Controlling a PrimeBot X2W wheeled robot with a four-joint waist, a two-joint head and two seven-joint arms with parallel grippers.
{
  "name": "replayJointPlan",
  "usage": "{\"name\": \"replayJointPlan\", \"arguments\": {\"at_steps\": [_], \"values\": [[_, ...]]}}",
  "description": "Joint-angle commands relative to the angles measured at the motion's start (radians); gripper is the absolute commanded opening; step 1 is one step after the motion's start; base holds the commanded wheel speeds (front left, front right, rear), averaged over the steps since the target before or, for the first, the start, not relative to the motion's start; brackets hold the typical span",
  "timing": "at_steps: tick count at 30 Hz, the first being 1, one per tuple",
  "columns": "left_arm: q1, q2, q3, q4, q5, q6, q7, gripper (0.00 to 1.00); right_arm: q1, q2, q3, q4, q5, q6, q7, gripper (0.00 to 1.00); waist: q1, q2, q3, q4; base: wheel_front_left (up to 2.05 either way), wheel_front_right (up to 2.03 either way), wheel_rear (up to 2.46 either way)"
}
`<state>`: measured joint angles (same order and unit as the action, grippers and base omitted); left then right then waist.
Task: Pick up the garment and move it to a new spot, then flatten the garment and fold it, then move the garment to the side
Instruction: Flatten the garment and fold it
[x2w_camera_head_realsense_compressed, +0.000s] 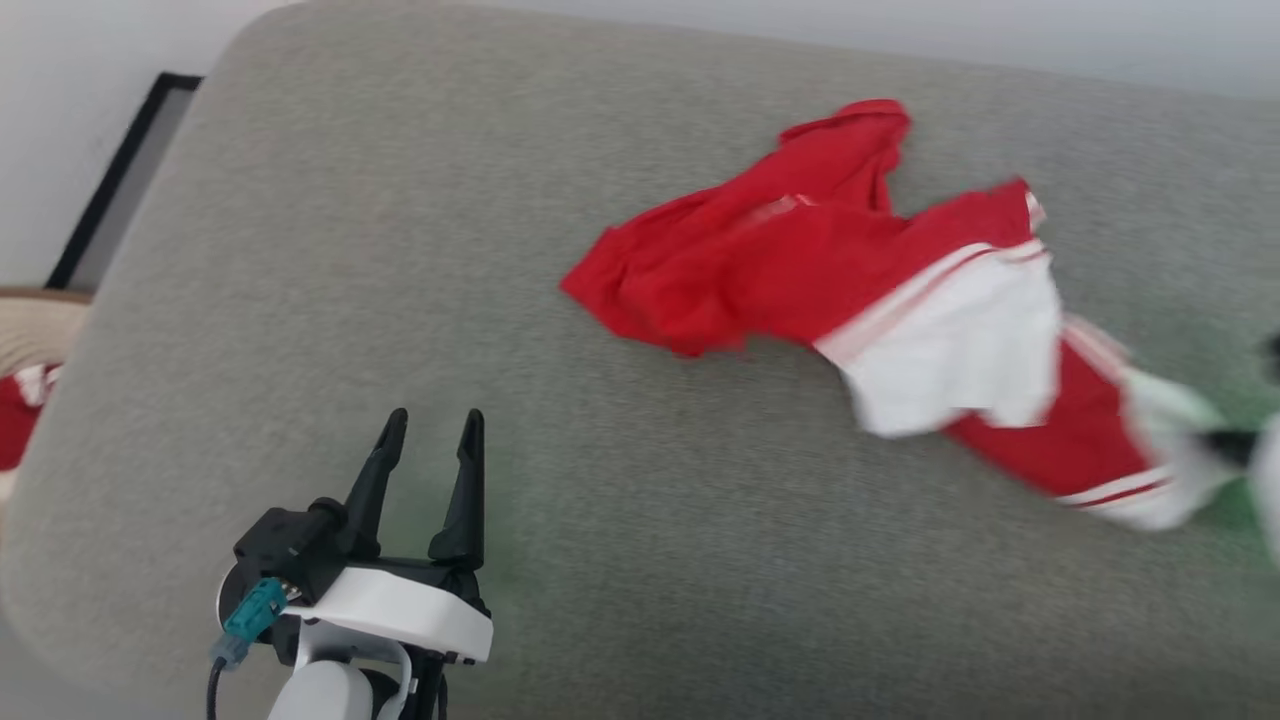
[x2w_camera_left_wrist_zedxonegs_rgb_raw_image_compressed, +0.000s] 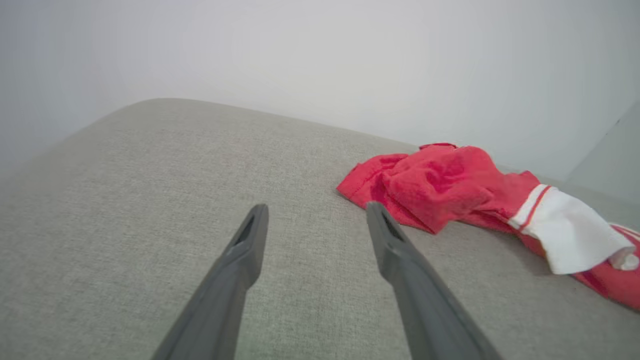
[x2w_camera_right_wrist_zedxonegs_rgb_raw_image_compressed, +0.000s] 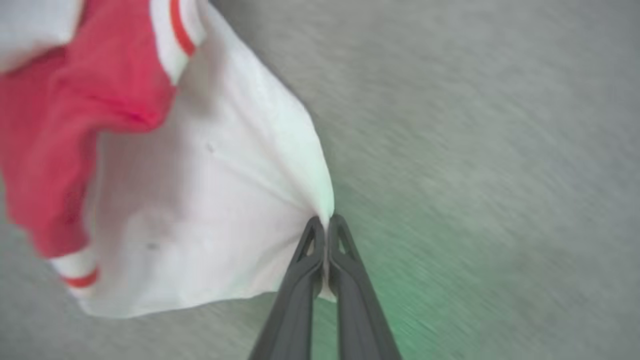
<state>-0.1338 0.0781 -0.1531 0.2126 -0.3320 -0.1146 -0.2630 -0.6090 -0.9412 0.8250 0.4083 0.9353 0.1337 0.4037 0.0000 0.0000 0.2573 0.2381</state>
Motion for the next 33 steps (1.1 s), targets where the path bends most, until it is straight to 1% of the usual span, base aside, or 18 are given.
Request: {"name": "replayJointPlan", "arguments": {"at_steps": [1,5,9,12,15,17,18,19,20,22,25,29,33], "values": [[0.012,-0.001,0.01,-0.003,0.016,-0.007,-0.002,1.0,0.022,-0.02,-0.025,0.025,0.001,-0.005,-0.02,0.0,0.0,0.0,-0.004,-0.028,0.0,0.0,0.0],[0.004,-0.007,0.022,-0.001,0.026,-0.012,-0.002,1.0,0.05,-0.058,-0.136,0.092,0.001,-0.004,-0.082,0.0,0.0,0.0,-0.004,-0.072,0.0,0.0,0.0],[-0.014,-0.012,0.024,0.001,0.037,-0.017,-0.002,1.0,0.069,-0.07,-0.244,0.18,-0.002,-0.004,-0.138,0.0,0.0,0.0,0.002,-0.11,0.0,0.0,0.0],[-0.027,-0.013,0.023,0.009,0.044,-0.016,-0.002,1.0,0.076,-0.051,-0.318,0.251,-0.009,-0.003,-0.183,0.0,0.0,0.0,0.008,-0.128,0.0,0.0,0.0],[-0.031,-0.014,0.008,0.013,0.041,-0.017,-0.002,1.0,0.089,-0.016,-0.354,0.3,-0.028,-0.003,-0.204,0.0,0.0,0.0,0.01,-0.14,0.0,0.0,0.0],[-0.037,-0.005,0.0,0.016,0.033,-0.017,-0.002,1.0,0.092,0.005,-0.367,0.314,-0.039,-0.003,-0.211,0.0,0.0,0.0,0.011,-0.147,0.0,0.0,0.0],[-0.042,0.001,-0.006,0.019,0.033,-0.016,-0.002,1.0,0.093,0.016,-0.373,0.32,-0.044,-0.003,-0.217,0.02,0.0,0.0,0.012,-0.151,0.0,0.0,0.0],[-0.049,0.008,-0.018,0.021,0.032,-0.017,-0.002,1.0,0.096,0.031,-0.381,0.327,-0.048,-0.003,-0.226,0.23,0.0,0.0,0.011,-0.155,0.0,0.0,0.0],[-0.057,0.014,-0.032,0.023,0.03,-0.017,-0.002,1.0,0.098,0.046,-0.391,0.334,-0.054,-0.003,-0.237,1.0,0.0,0.0,0.01,-0.159,0.0,0.0,0.0],[-0.074,0.032,-0.064,0.025,0.021,-0.017,-0.002,1.0,0.099,0.069,-0.414,0.347,-0.066,-0.003,-0.274,1.0,0.0,0.0,0.006,-0.169,0.0,0.0,0.0],[-0.129,0.081,-0.156,0.033,0.011,-0.017,-0.002,1.0,0.109,0.101,-0.457,0.373,-0.083,-0.003,-0.342,1.0,0.0,0.0,-0.004,-0.187,0.0,0.0,0.0],[-0.264,0.157,-0.331,0.049,-0.015,-0.017,0.033,1.0,0.124,0.145,-0.518,0.371,-0.093,-0.003,-0.454,1.0,0.0,0.0,-0.023,-0.229,0.0,0.0,0.0],[-0.426,0.206,-0.521,0.039,-0.095,-0.017,0.119,1.0,0.155,0.195,-0.569,0.344,-0.1,-0.003,-0.553,1.0,0.0,0.0,-0.032,-0.295,0.0,0.0,0.0]]}}
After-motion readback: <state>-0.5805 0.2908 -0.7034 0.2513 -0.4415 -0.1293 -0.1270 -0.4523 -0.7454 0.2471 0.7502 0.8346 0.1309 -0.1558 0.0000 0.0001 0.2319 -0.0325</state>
